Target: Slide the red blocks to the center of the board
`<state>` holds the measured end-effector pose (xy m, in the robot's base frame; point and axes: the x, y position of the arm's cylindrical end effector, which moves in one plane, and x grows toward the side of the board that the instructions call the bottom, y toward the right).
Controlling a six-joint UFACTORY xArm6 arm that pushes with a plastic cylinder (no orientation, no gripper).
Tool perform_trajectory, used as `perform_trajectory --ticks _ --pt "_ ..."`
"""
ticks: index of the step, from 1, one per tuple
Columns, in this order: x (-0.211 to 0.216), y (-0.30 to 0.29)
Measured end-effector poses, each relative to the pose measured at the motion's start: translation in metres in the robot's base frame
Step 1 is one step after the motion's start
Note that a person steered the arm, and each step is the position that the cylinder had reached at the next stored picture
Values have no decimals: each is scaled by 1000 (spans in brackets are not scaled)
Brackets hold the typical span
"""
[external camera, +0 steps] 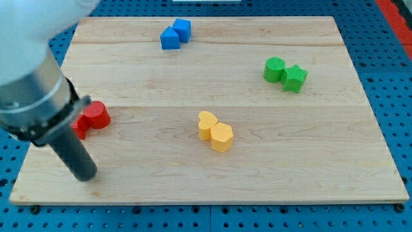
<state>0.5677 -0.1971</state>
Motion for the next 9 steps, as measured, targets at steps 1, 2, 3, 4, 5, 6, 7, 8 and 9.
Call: perform_trajectory --ticks 1,2,3,4,5,6,7,8,9 --pt "-27 -36" --pt "-33 -93" --pt "-36 -87" --pt "-51 -66" --pt "-67 -46" --pt "-76 -6" --pt "-92 16" --pt "-107 30" --pt "-125 49"
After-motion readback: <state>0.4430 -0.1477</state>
